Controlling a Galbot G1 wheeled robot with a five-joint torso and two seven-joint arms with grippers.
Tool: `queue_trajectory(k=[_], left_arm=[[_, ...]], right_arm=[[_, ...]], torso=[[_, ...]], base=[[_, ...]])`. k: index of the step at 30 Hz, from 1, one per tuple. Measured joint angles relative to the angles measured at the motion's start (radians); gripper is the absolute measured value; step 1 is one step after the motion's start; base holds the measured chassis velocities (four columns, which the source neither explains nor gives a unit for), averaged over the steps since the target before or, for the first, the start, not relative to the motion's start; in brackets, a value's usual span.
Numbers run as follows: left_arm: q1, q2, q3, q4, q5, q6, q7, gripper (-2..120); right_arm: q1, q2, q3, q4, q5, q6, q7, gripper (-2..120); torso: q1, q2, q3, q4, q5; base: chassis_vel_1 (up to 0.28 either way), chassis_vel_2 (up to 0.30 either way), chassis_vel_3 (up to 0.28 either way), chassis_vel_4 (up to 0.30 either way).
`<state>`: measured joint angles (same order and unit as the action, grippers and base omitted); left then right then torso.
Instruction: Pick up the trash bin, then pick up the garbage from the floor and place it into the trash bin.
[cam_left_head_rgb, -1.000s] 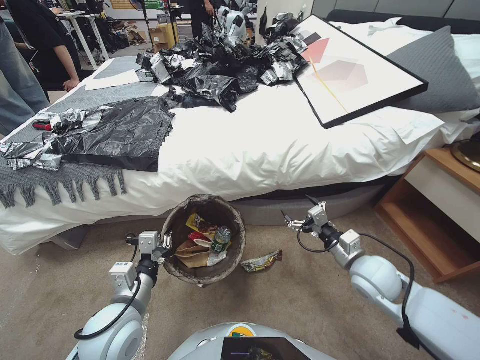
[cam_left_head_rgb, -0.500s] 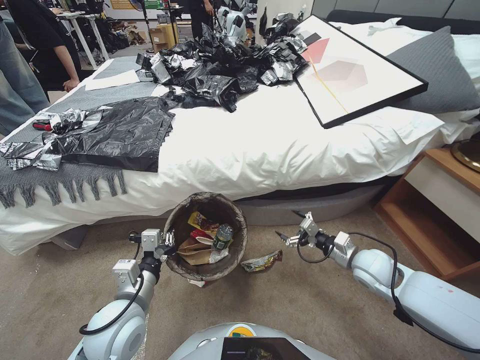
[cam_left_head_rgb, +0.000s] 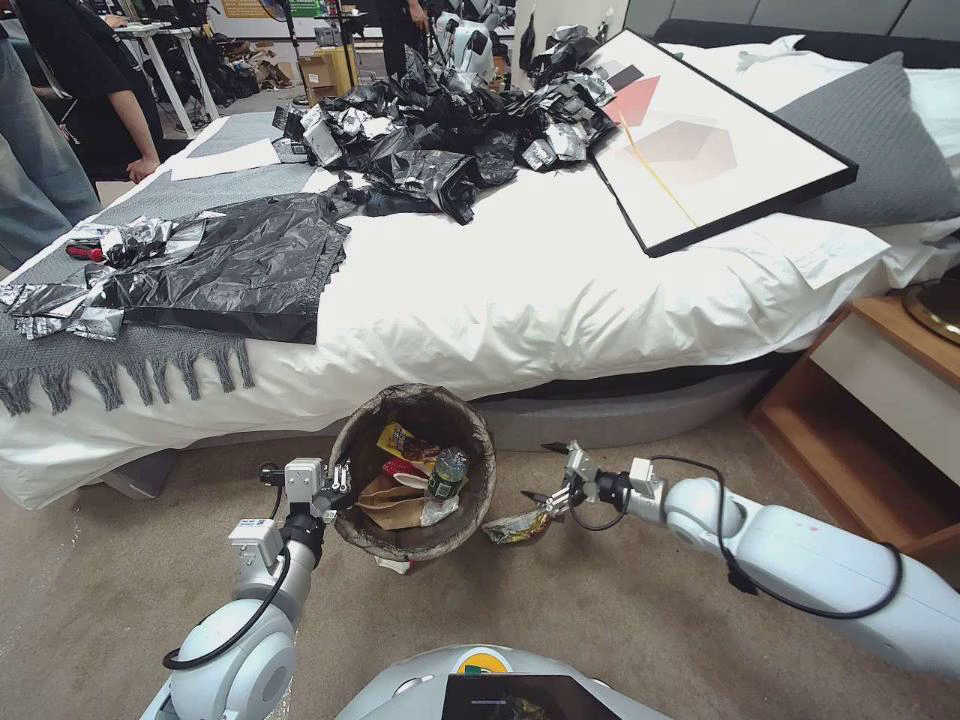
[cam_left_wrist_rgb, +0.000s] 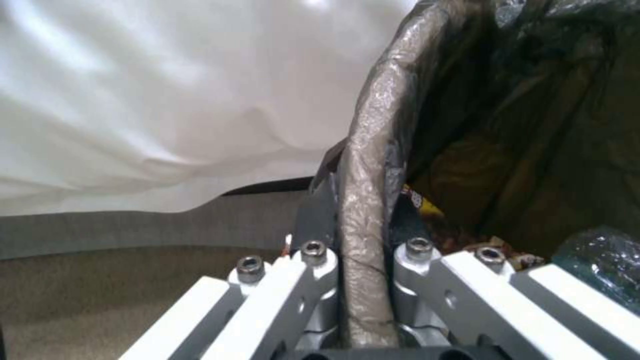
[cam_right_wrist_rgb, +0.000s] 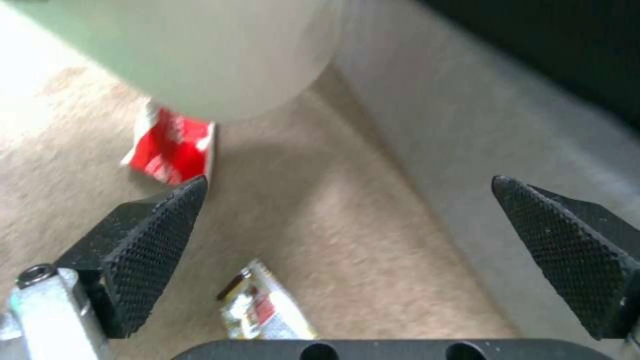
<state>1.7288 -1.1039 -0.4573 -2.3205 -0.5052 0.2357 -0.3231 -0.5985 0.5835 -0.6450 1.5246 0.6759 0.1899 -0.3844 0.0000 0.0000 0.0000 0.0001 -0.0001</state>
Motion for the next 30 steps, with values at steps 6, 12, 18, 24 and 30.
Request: queue_trajectory(k=[6,12,18,24,30], left_arm=[[0.0,0.0,-0.002,-0.001,0.0,0.0,0.0,4],[0.001,0.0,-0.005,-0.003,-0.001,0.0,-0.001,4],[-0.005,-0.003,-0.001,-0.004,-0.001,0.0,-0.001,4],[-0.009,-0.007,0.005,-0.003,0.001,0.0,-0.002,4],[-0.004,-0.01,0.005,-0.002,0.004,0.0,-0.002,4]], right_arm=[[0.023,0.033,-0.034,-0.045,0.0,0.002,-0.023,100],[0.027,0.07,-0.052,-0.099,-0.003,0.007,-0.042,100],[0.005,0.121,-0.05,-0.178,-0.029,0.021,-0.063,100],[-0.024,0.175,-0.033,-0.281,-0.068,0.039,-0.081,100],[-0.037,0.217,-0.022,-0.357,-0.081,0.049,-0.092,100]], torso=[[0.0,0.0,0.0,-0.0001,0.0],[0.0,0.0,0.0,-0.0002,-0.0001],[0.0,0.0,0.0,-0.0002,0.0],[0.0,0.0,0.0,-0.0002,0.0002],[0.0,0.0,0.0,-0.0001,-0.0001]], base=[[0.0,0.0,0.0,0.0],[0.0,0.0,0.0,0.0],[0.0,0.0,0.0,0.0],[0.0,0.0,0.0,0.0],[0.0,0.0,0.0,0.0]])
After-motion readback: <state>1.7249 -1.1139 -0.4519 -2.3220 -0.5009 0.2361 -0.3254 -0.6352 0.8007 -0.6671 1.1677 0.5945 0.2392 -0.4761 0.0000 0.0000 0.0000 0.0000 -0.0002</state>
